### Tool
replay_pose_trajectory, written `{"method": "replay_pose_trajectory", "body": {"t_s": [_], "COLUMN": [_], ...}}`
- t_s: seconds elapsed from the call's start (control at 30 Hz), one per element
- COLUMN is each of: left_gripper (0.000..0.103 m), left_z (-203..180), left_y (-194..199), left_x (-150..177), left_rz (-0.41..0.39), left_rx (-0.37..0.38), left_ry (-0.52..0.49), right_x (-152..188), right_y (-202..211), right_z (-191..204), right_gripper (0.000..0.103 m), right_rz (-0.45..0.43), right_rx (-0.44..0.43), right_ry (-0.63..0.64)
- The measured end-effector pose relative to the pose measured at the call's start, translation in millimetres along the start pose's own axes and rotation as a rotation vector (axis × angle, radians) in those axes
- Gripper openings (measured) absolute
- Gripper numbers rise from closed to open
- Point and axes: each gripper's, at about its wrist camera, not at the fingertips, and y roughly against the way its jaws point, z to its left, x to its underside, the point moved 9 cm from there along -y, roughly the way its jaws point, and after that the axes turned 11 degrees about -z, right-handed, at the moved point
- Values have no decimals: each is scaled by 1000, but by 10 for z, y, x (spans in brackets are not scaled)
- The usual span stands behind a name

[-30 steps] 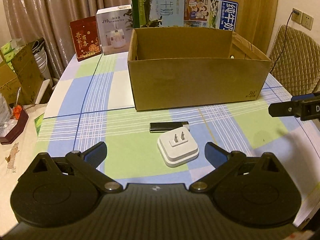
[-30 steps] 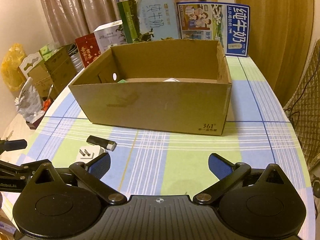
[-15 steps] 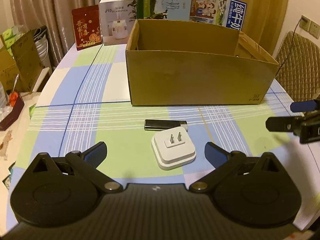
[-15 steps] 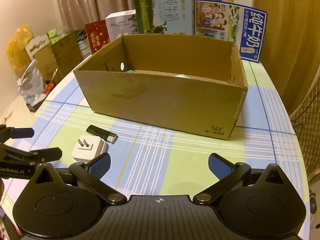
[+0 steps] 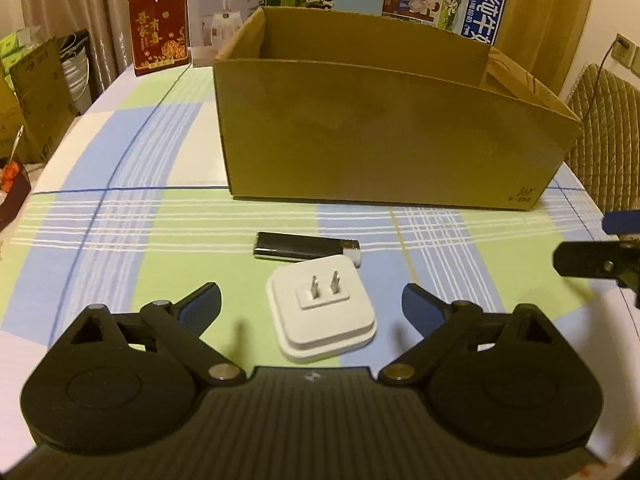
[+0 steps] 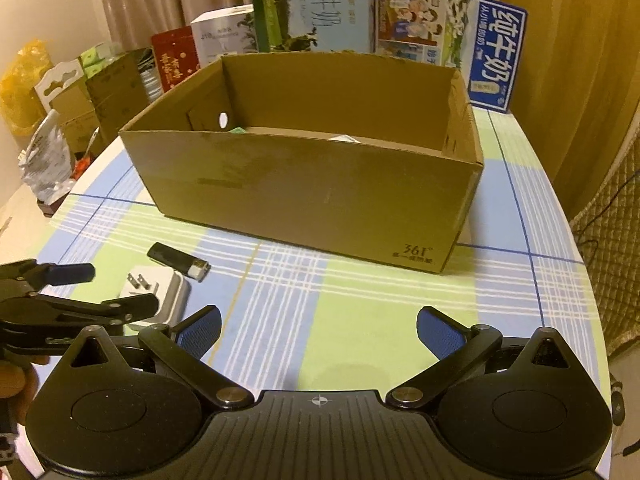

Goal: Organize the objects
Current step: 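Grasp the white plug adapter with the left tool while the right tool approaches the black stick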

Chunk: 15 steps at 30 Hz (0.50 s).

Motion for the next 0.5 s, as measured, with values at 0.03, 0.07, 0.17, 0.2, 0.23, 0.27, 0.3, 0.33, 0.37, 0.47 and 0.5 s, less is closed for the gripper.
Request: {"method": "replay_pose_trajectory", "body": {"t_s": [0.03, 0.07, 0.17, 0.2, 0.23, 0.27, 0.3, 0.33, 0.37, 0.47, 0.5], "left_gripper": [90, 88, 82, 80, 78, 78, 78, 78, 77, 72, 72], "left_z": [-3, -5, -16, -24, -37, -45, -53, -61, -68, -83, -84], "left_y": [-45, -80, -182, -210, -234, -252, -269, -281, -294, -315, -322], "left_x": [11, 24, 80, 101, 119, 134, 142, 149, 153, 155, 156], "left_rz": [5, 11, 34, 42, 48, 51, 53, 54, 56, 56, 57], "left_rx": [-4, -6, -8, -9, -7, -7, -8, -8, -9, -9, -10], "left_ry": [2, 4, 6, 4, -1, -5, -9, -13, -17, -29, -30], "right_x": [3, 8, 18, 19, 18, 23, 27, 30, 32, 35, 34], "right_y": [-9, -18, -41, -48, -55, -65, -71, -77, -80, -90, -92], "right_z": [-17, -39, -84, -88, -90, -87, -75, -69, -59, -40, -40], "right_gripper": [101, 101, 101, 101, 101, 101, 101, 101, 101, 101, 101], "right_rz": [4, 6, 15, 17, 17, 19, 22, 25, 25, 25, 25], "right_rx": [3, 6, 14, 15, 15, 13, 11, 8, 5, 1, 2], "right_ry": [-5, -12, -24, -26, -28, -29, -30, -30, -30, -28, -29]}}
